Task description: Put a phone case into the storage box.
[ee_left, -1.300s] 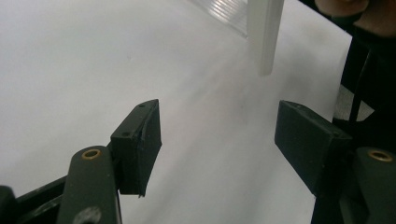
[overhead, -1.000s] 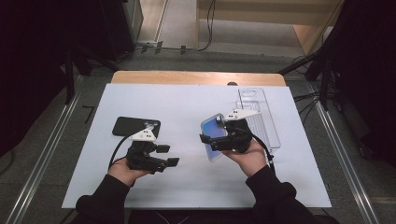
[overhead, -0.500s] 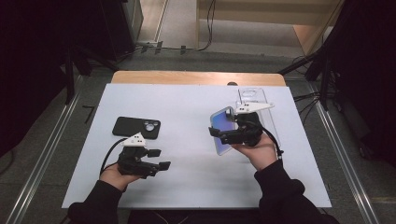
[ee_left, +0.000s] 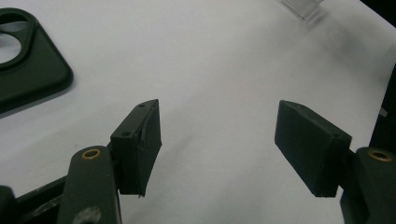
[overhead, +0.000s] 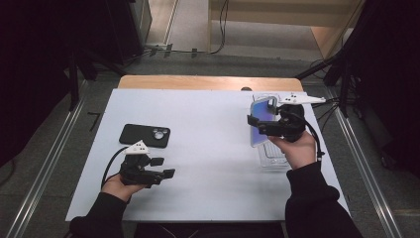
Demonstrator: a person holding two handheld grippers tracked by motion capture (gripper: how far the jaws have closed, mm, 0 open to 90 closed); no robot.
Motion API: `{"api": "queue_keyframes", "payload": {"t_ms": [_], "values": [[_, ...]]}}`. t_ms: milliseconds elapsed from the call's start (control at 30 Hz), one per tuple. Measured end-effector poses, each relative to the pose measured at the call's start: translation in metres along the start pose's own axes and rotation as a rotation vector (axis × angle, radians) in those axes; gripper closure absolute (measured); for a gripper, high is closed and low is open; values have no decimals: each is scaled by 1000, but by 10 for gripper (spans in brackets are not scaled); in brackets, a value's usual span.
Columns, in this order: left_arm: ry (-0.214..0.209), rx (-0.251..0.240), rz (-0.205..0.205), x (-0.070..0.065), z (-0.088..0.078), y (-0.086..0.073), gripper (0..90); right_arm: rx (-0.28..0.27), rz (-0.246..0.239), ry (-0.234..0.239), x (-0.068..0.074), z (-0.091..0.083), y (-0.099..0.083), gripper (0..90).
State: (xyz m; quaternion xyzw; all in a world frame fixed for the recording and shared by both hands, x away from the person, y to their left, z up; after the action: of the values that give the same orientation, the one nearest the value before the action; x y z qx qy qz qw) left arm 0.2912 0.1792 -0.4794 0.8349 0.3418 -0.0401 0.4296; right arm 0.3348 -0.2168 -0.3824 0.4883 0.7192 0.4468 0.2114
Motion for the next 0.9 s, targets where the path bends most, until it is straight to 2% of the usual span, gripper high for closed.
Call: {"api": "queue_keyframes", "payload": {"t_ms": [200,400,567,700,900], "values": [[11,-1,-5,-2,-1,-2,318,-16,39,-39,-24,-9,2,173],[16,1,-8,-1,-3,-4,319,-10,60,-94,-42,-6,1,173],[26,-6,-16,-1,-5,-6,318,-13,96,-129,-50,-2,-1,173],[27,0,-13,-1,-5,-7,318,-12,100,-148,-54,6,-1,173],[38,-4,-21,0,-7,-9,318,3,125,-157,-57,16,3,172]]}}
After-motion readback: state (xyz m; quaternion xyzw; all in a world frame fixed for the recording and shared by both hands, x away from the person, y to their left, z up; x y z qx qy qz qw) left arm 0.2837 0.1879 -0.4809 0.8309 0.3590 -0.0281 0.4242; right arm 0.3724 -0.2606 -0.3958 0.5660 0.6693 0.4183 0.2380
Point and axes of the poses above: each handheld gripper's, and its own axes: z roughly forward along the jaws, y roughly out of its top, x roughly to its left, the point moved 3 cm from there along z, roughly forward along the jaws, and after that the axes turned 6 degrees about -y, right-handed, at the moved point
